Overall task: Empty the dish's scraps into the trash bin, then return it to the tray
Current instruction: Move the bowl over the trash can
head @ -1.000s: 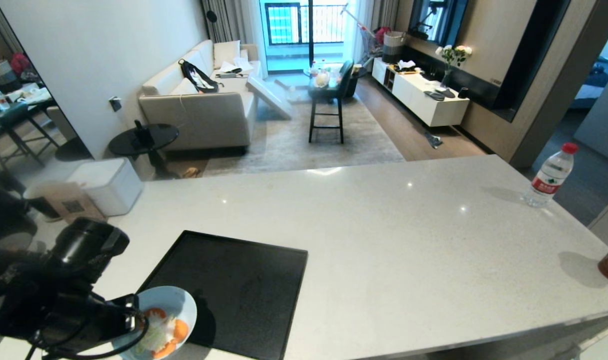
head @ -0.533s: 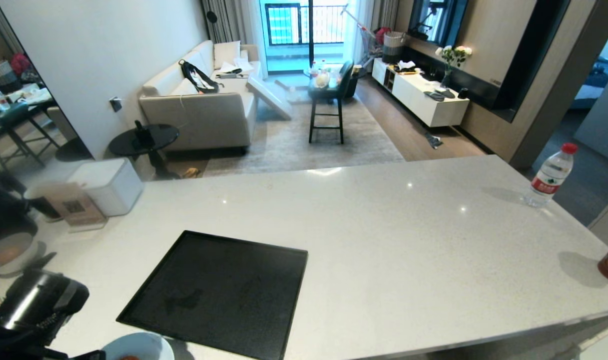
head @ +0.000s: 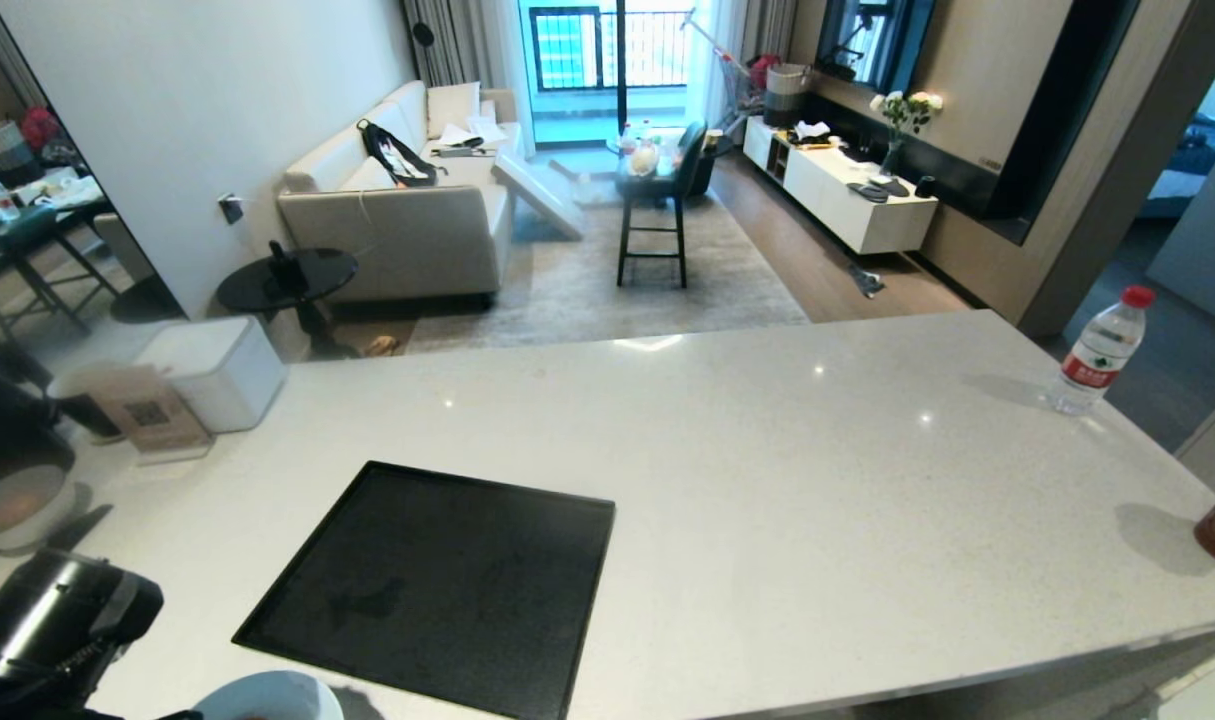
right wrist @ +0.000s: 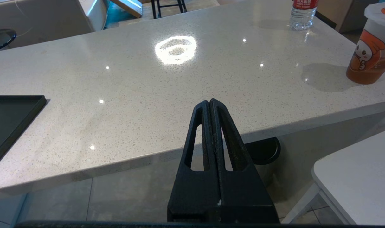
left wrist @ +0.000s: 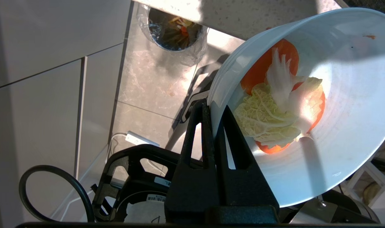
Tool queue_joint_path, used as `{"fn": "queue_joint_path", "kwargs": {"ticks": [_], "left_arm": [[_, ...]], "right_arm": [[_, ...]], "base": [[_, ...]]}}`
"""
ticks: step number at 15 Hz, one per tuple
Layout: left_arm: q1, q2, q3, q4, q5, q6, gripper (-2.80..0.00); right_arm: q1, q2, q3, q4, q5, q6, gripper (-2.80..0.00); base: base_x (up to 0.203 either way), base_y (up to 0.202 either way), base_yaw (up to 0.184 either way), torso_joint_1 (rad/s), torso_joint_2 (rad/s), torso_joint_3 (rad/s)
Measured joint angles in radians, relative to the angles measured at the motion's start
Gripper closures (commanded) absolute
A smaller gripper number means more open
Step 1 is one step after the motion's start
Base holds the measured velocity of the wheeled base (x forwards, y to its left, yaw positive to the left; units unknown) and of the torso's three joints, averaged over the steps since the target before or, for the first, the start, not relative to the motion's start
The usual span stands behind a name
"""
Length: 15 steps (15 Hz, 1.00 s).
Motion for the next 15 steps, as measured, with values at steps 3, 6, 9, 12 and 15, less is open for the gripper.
{"fn": "queue_joint_path", "kwargs": {"ticks": [3, 6, 9, 12, 15], "left_arm": [[0.000, -0.002, 0.000, -0.001, -0.020, -0.002, 0.00], [0.000, -0.004, 0.000, -0.001, -0.021, -0.004, 0.00], [0.000, -0.004, 0.001, -0.001, -0.024, -0.005, 0.00], [0.000, -0.003, 0.001, -0.001, -0.024, -0.005, 0.00], [0.000, -0.001, 0.001, -0.001, -0.024, -0.005, 0.00]], "right_arm": [[0.000, 0.000, 0.000, 0.000, 0.000, 0.000, 0.00], [0.000, 0.000, 0.000, 0.000, 0.000, 0.001, 0.00], [0.000, 0.000, 0.000, 0.000, -0.001, 0.001, 0.00], [0.000, 0.000, 0.000, 0.000, -0.001, 0.002, 0.00], [0.000, 0.000, 0.000, 0.000, -0.001, 0.002, 0.00]], "base": [[0.000, 0.000, 0.000, 0.000, 0.00, 0.000], [0.000, 0.000, 0.000, 0.000, 0.00, 0.000], [0.000, 0.000, 0.000, 0.000, 0.00, 0.000], [0.000, 0.000, 0.000, 0.000, 0.00, 0.000], [0.000, 0.000, 0.000, 0.000, 0.00, 0.000]]}}
